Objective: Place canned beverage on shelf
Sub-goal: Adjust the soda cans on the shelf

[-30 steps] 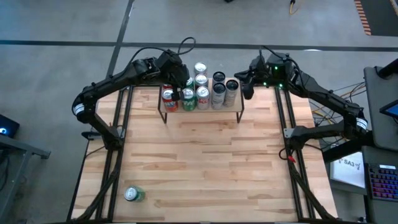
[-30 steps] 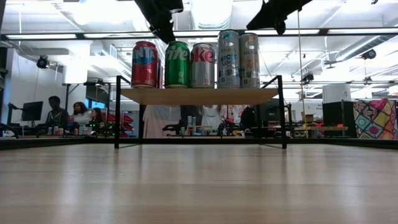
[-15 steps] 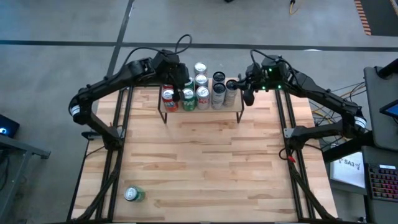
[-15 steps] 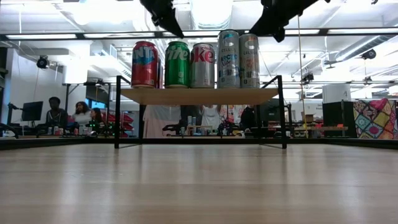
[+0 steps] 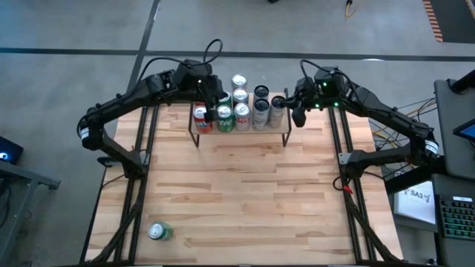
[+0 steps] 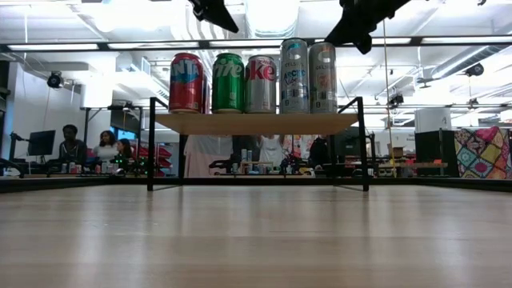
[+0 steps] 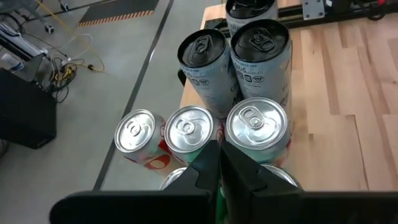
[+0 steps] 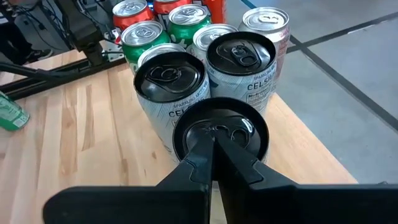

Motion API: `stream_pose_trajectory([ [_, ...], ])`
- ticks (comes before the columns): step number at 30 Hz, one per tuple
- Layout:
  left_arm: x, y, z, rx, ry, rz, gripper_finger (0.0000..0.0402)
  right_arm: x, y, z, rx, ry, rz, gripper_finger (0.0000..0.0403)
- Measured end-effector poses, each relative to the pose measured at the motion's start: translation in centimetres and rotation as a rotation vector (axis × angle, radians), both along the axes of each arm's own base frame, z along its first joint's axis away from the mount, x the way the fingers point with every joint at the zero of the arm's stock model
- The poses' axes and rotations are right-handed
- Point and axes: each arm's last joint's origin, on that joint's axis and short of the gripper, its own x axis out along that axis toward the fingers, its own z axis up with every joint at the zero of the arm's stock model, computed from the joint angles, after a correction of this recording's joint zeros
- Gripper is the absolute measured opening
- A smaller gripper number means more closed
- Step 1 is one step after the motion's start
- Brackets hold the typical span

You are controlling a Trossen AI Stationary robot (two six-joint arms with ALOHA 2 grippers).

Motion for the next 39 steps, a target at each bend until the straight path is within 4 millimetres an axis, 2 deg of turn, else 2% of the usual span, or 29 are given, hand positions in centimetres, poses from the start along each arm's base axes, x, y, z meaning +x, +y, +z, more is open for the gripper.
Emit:
stream_pose_trajectory([
  [17, 0.0, 0.0, 0.1, 0.002, -0.006, 0.001, 0.0000, -0.3, 0.2, 0.0, 0.025, 0.019, -0.005, 0.0009],
  [28, -0.1, -0.1, -0.1, -0.018, 0.009, 0.010, 0.0000, -0.4, 0.2, 2.4, -0.068, -0.026, 0.022, 0.0009],
  [33, 0.0, -0.2, -0.1, -0.020, 0.009, 0.007, 0.0000, 0.0, -0.4, 2.6, -0.114, -0.029, 0.028, 0.0009],
  [39, 0.1, -0.5, -0.2, -0.021, 0.009, -0.003, 0.0000, 0.8, -2.3, 1.9, -0.141, 0.011, 0.006, 0.0009],
])
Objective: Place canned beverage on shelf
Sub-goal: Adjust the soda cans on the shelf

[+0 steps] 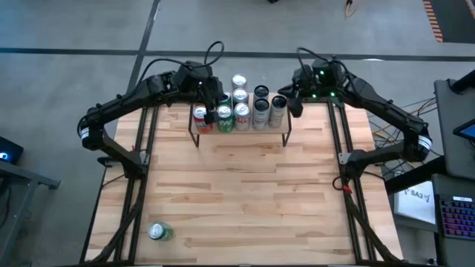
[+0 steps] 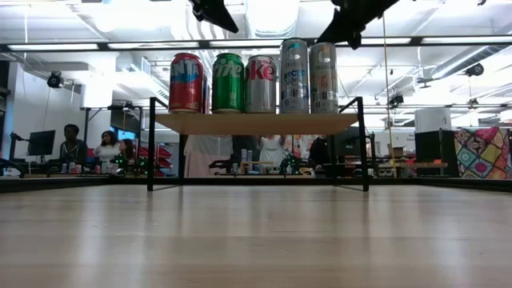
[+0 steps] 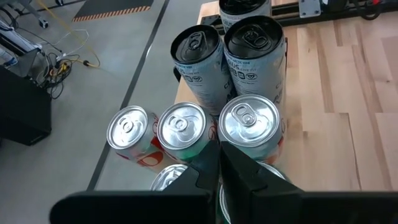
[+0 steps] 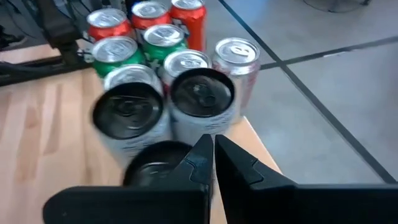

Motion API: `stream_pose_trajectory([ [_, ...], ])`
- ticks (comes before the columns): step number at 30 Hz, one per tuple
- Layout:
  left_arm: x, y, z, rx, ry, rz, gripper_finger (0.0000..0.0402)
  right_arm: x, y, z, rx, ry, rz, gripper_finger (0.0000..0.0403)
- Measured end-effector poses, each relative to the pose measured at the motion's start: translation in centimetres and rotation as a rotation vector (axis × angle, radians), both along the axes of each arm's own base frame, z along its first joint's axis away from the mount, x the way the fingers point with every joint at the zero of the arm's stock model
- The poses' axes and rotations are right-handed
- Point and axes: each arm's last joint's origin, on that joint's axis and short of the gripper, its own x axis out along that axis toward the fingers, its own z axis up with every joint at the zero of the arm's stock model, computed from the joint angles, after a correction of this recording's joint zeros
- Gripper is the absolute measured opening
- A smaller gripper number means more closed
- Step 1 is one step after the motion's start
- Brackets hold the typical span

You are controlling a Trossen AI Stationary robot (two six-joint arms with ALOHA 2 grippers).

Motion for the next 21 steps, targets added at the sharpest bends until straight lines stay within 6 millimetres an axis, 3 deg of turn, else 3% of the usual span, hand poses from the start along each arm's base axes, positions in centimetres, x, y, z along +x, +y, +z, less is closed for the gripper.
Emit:
stream_pose_trajectory([
  [9, 0.1, -0.2, -0.1, -0.006, 0.000, -0.002, 0.0000, 0.9, -2.1, -0.9, -0.005, 0.053, -0.019, 0.0009],
  [21, 0.1, -0.2, -0.1, -0.007, 0.000, -0.002, 0.0000, 0.0, -1.4, -0.9, 0.032, 0.096, -0.015, 0.0009],
])
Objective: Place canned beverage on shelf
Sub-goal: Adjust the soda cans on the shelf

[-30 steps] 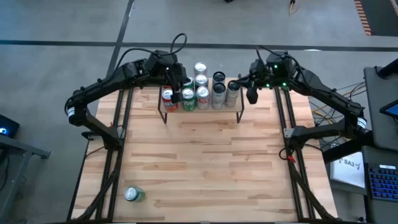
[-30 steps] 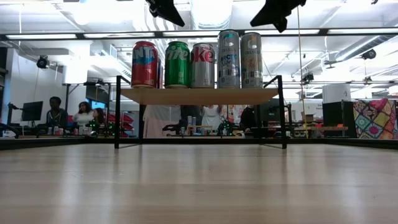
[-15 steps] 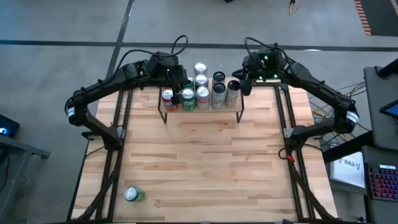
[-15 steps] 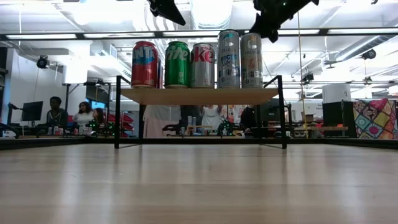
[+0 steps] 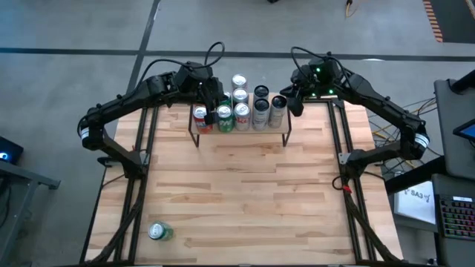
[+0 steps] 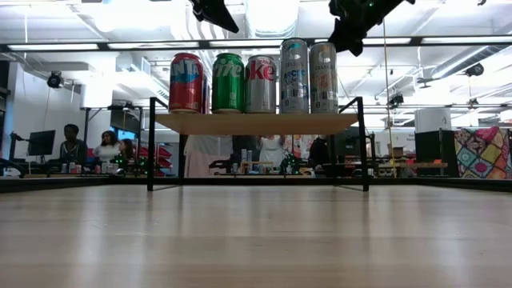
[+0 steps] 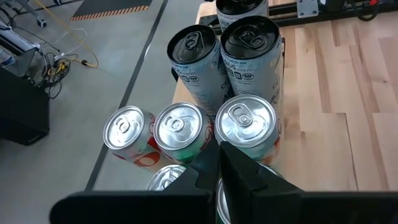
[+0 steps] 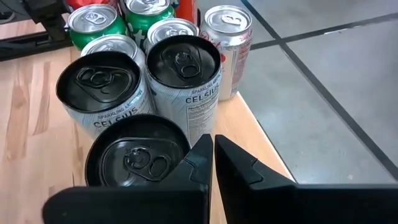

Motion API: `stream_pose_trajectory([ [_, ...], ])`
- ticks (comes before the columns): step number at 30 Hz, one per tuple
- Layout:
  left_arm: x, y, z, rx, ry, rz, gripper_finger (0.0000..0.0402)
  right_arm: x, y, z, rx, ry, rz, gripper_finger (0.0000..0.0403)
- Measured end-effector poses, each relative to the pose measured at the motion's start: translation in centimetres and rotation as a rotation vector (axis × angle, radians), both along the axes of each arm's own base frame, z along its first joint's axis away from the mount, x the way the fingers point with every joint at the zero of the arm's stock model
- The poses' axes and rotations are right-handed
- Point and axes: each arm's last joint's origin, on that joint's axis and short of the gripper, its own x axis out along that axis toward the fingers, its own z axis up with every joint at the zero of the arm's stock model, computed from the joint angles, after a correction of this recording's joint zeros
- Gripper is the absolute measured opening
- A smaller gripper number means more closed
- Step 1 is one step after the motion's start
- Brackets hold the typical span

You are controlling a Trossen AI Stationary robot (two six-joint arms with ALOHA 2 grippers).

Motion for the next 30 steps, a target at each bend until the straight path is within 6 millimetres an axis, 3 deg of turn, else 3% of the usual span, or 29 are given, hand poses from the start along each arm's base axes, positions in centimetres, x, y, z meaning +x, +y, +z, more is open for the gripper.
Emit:
stream_pose_trajectory([
  [10, 0.0, 0.0, 0.0, 0.000, 0.000, 0.000, 0.0000, -0.3, 0.3, 0.0, 0.008, 0.010, 0.000, 0.0009],
  [15, 0.0, 0.0, 0.0, 0.000, 0.000, 0.000, 0.0000, -0.3, 0.4, 1.1, -0.021, -0.048, -0.010, 0.0009],
  [23, 0.0, 0.0, 0.0, -0.003, -0.001, 0.002, 0.0000, 0.1, 2.2, 1.2, 0.015, -0.057, 0.133, 0.0009],
  [30, 0.0, 0.0, 0.0, -0.003, -0.001, 0.002, 0.0000, 0.5, 3.2, 0.9, 0.055, -0.033, 0.159, 0.0009],
])
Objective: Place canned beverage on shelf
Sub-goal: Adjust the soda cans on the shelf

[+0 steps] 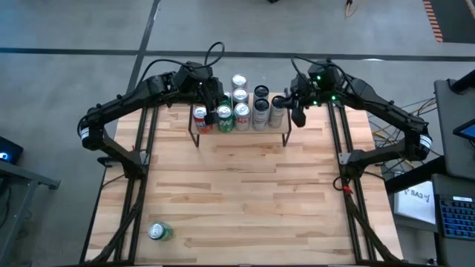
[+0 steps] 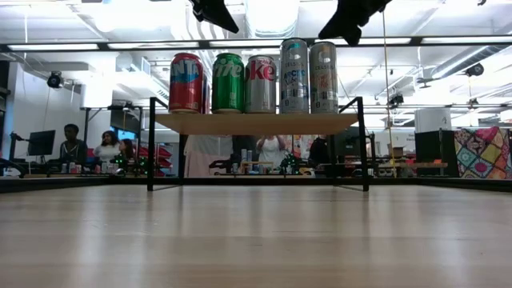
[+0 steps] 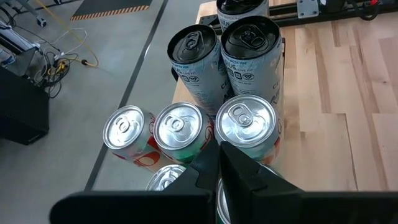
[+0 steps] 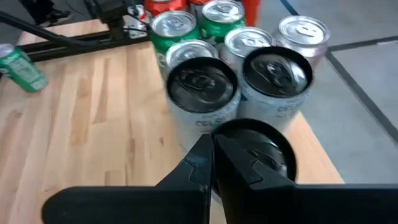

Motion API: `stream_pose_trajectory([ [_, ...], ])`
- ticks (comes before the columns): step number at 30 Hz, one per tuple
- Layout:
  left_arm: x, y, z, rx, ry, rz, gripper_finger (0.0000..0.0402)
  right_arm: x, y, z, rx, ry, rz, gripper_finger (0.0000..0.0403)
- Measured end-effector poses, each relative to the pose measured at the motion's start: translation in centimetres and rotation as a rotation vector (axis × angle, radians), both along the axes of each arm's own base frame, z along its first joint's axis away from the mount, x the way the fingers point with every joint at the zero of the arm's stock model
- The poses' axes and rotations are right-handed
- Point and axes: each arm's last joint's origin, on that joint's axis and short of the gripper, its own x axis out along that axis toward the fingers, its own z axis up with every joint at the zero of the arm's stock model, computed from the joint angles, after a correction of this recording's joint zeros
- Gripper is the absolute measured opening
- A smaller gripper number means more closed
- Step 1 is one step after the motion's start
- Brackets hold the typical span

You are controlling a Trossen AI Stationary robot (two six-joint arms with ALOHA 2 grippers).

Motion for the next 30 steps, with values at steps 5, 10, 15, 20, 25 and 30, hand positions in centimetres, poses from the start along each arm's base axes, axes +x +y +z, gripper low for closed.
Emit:
stream_pose_trajectory([
  [5, 0.00, -0.01, 0.00, 0.000, 0.000, 0.000, 0.0000, -0.13, 0.05, -0.23, 0.023, 0.027, -0.027, 0.0009],
  [10, 0.00, -0.01, 0.00, 0.000, 0.000, 0.000, 0.0000, -0.25, 0.11, -0.45, 0.043, 0.050, -0.039, 0.0009],
  [15, 0.00, -0.01, 0.00, 0.000, 0.000, 0.000, 0.0000, -0.48, 0.27, -0.51, 0.068, 0.063, -0.048, 0.0009],
  [20, 0.00, -0.01, 0.00, 0.000, 0.000, 0.000, 0.0000, -0.66, 0.39, -0.40, 0.068, 0.063, -0.049, 0.0009],
  [25, 0.00, -0.01, 0.00, 0.000, 0.000, 0.000, 0.0000, -0.74, 0.42, -0.28, 0.051, 0.057, -0.043, 0.0009],
  [30, 0.00, -0.01, 0.00, 0.000, 0.000, 0.000, 0.0000, -0.58, 0.27, 0.00, -0.003, 0.034, -0.033, 0.0009],
])
